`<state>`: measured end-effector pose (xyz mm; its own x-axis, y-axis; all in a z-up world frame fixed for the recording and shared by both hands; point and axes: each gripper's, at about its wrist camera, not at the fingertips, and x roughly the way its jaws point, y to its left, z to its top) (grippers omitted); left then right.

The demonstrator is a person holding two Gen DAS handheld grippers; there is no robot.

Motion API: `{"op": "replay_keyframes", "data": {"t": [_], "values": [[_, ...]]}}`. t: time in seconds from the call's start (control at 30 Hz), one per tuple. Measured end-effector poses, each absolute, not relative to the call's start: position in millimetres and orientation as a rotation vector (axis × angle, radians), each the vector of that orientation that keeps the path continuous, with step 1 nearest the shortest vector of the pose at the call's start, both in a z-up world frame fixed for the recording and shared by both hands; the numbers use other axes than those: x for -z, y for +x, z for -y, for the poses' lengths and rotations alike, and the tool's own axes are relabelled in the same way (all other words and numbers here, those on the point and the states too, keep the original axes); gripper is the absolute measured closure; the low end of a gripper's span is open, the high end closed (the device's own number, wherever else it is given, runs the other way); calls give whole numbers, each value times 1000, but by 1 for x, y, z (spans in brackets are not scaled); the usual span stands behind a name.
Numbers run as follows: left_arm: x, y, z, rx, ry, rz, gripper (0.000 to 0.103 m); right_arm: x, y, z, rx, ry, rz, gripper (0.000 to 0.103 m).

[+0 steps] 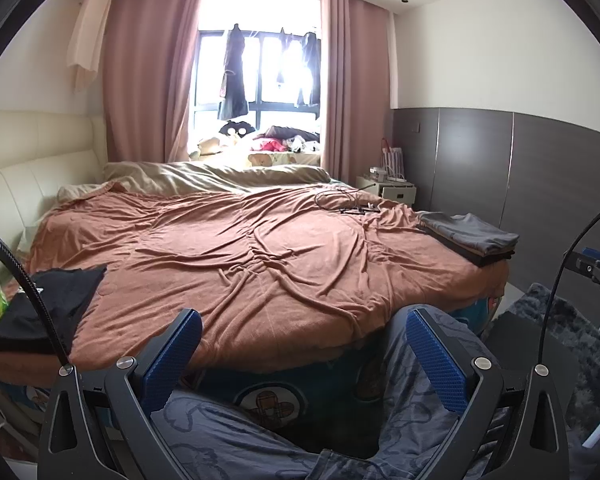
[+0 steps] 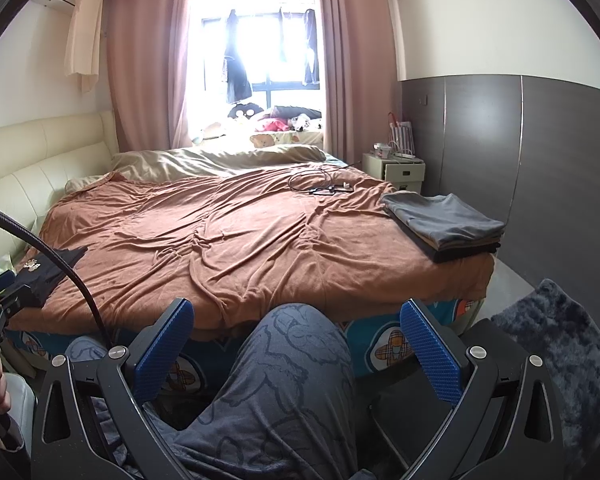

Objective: Fold small clothes

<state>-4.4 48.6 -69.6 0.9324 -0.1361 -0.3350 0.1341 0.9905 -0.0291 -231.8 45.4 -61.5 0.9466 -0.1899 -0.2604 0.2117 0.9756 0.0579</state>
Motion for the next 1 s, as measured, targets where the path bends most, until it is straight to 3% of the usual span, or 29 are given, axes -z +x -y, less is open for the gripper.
{"op": "replay_keyframes", "data": {"t": [1.0], "values": [[60, -9, -59, 117, -8, -308, 0, 60, -218, -46, 188, 74, -264, 0]]}}
